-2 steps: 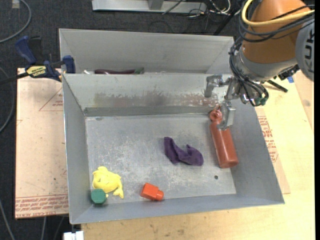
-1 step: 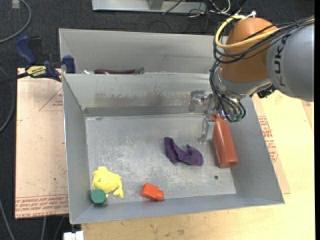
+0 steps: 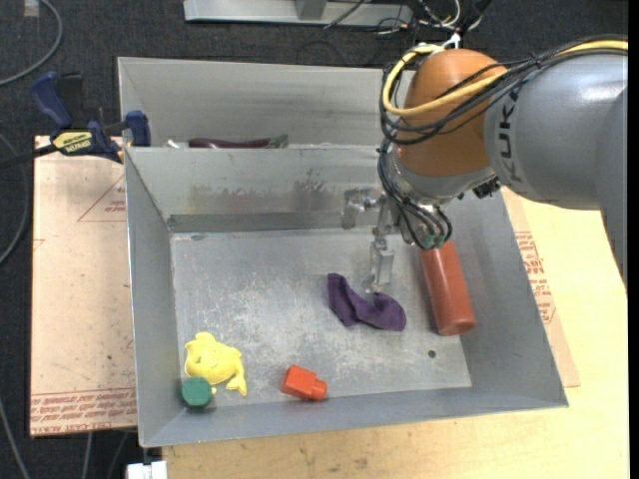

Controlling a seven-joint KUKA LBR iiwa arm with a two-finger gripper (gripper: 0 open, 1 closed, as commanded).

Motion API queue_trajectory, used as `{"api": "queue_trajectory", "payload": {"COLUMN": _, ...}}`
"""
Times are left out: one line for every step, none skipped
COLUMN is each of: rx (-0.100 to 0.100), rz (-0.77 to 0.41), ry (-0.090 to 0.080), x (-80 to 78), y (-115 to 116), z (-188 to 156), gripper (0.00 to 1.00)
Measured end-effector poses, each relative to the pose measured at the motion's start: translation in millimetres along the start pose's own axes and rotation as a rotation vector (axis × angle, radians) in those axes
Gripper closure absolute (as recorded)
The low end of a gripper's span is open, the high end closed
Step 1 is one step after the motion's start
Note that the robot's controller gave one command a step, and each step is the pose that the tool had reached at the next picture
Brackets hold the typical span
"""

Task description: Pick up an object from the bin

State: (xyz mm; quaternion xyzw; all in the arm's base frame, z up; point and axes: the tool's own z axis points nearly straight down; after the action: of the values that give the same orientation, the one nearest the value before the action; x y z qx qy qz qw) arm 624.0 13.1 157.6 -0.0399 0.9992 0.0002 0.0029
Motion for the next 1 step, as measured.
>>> {"api": "queue_trajectory", "payload": {"rx": -0.005, "rz": -0.026, "ry": -0.003, "x": 30.6, "y": -22.4, "z": 25.8, "gripper": 0.0}}
